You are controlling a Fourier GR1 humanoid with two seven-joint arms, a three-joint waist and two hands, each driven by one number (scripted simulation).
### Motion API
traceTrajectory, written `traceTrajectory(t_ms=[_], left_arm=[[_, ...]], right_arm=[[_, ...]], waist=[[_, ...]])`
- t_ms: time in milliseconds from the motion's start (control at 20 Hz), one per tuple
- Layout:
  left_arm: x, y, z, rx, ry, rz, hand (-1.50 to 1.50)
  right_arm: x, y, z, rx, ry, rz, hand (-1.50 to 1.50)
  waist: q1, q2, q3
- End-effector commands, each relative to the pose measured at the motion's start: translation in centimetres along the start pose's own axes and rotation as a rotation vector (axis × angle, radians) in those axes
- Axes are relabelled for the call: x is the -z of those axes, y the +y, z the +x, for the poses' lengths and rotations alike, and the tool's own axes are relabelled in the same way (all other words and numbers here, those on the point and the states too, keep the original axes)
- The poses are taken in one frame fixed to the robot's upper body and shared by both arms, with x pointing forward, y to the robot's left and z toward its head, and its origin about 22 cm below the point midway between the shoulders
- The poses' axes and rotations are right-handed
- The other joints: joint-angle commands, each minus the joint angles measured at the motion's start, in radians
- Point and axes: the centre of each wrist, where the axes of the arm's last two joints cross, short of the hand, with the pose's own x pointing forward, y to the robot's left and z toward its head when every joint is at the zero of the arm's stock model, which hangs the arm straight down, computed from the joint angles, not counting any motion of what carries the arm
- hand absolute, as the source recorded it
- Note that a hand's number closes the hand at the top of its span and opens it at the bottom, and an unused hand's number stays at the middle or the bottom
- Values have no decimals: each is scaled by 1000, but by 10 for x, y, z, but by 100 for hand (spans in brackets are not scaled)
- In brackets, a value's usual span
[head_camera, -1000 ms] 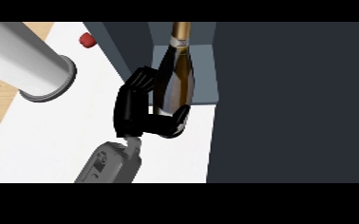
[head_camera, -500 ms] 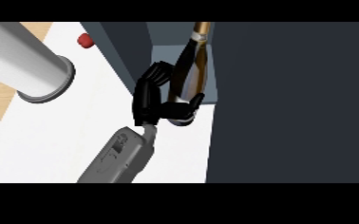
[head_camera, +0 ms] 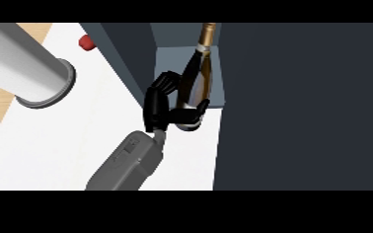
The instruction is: Pick up the wine, place it into the cabinet and close the cabinet
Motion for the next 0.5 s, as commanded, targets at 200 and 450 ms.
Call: traceTrajectory(t_ms=[200,450], left_arm=[[8,-3,-10,-71,23,15,150],[27,4,-17,-47,45,51,150]], right_arm=[[-29,-2,33,69,-61,56,-150],[-33,5,33,82,-76,48,-150]], waist=[[0,-1,1],[-19,1,0]])
